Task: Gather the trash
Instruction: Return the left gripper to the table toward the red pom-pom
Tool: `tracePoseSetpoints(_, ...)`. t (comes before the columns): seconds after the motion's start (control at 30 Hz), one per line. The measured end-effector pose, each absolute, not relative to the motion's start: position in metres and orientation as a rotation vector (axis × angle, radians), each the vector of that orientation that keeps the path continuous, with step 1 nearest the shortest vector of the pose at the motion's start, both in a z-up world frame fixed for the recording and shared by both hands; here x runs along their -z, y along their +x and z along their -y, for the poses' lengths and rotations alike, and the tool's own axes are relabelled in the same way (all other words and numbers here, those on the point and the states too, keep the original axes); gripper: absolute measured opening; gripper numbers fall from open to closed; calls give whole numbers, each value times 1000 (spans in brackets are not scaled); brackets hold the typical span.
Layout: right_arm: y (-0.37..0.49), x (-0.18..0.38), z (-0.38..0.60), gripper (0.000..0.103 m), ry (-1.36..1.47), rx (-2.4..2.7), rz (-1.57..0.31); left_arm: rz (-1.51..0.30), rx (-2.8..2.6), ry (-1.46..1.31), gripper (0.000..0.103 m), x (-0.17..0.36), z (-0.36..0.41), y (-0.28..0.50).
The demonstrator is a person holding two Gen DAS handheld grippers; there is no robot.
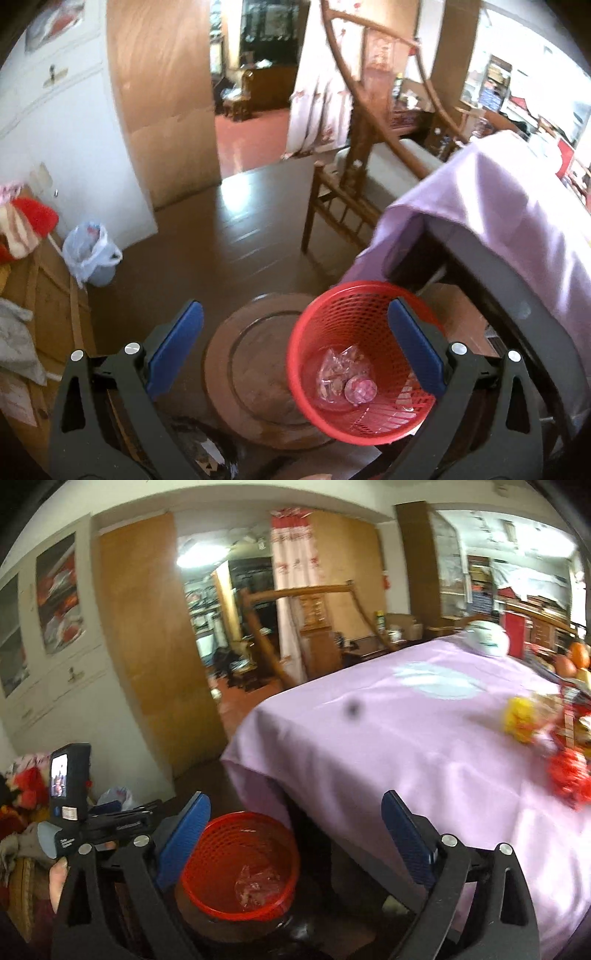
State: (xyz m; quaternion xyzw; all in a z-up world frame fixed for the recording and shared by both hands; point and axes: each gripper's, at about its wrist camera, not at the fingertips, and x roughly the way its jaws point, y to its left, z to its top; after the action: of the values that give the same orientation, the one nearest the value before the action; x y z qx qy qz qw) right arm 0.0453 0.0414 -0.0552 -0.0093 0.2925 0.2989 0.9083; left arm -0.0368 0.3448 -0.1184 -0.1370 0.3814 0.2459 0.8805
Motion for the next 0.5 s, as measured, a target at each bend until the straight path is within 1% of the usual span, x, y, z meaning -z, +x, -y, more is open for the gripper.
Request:
tracePoseSetpoints(0.27, 10, 29, 53, 96, 76, -479, -481, -718, -371, -203, 96, 70, -276, -34)
tracePoseSetpoints(0.5, -21, 23, 133, 97, 156, -331, -394, -697, -223, -120, 96, 45, -199, -27)
